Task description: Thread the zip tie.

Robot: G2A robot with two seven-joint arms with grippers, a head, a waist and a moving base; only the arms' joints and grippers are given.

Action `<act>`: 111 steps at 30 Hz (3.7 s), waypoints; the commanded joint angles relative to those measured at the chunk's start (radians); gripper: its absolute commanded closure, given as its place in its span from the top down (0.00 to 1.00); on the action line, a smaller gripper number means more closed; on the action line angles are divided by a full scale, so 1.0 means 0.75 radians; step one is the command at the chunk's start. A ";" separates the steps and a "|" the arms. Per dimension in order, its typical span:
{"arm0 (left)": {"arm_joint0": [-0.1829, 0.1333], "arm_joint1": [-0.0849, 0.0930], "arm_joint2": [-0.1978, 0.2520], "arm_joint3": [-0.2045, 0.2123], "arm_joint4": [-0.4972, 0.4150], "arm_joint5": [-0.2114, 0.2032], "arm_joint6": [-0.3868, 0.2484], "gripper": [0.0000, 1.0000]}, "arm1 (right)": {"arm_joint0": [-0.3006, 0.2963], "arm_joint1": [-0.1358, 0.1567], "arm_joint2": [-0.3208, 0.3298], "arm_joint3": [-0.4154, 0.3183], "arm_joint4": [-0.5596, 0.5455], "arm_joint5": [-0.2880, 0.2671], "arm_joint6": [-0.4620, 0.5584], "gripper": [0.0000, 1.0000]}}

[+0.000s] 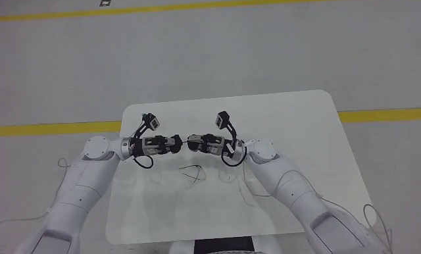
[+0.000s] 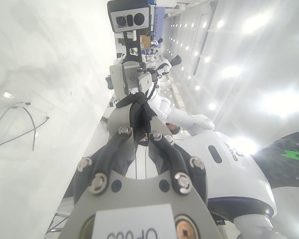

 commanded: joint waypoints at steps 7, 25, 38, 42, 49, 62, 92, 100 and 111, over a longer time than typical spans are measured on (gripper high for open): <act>0.000 0.000 0.000 0.000 0.000 0.000 0.000 0.00 | -0.007 0.001 0.005 -0.016 -0.012 0.000 -0.004 0.13; 0.000 0.000 0.000 0.000 0.000 0.000 0.000 0.00 | -0.024 0.003 0.019 -0.043 -0.038 0.000 -0.015 0.00; 0.000 0.000 0.000 0.000 0.000 0.000 0.000 0.00 | -0.043 0.006 0.026 -0.064 -0.052 0.000 -0.022 0.13; 0.000 0.000 0.000 0.000 0.000 0.000 0.000 0.00 | -0.045 0.006 0.028 -0.068 -0.053 0.000 -0.020 0.11; 0.000 0.000 0.000 0.000 0.000 0.000 0.000 0.00 | -0.052 0.007 0.034 -0.080 -0.061 0.000 -0.017 0.07; 0.000 0.000 0.000 0.000 0.000 0.000 0.000 0.00 | -0.058 0.008 0.043 -0.087 -0.068 0.000 -0.022 0.00; 0.000 0.000 0.000 0.000 0.000 0.000 0.000 1.00 | -0.069 0.016 0.067 -0.100 -0.062 0.000 -0.029 0.00; 0.017 0.006 0.006 -0.027 0.044 -0.006 0.042 1.00 | -0.125 0.020 0.094 -0.169 -0.033 0.000 -0.112 0.00; 0.023 -0.001 0.024 -0.052 -0.022 -0.006 0.000 1.00 | -0.118 0.000 0.066 -0.147 -0.006 0.000 -0.119 0.00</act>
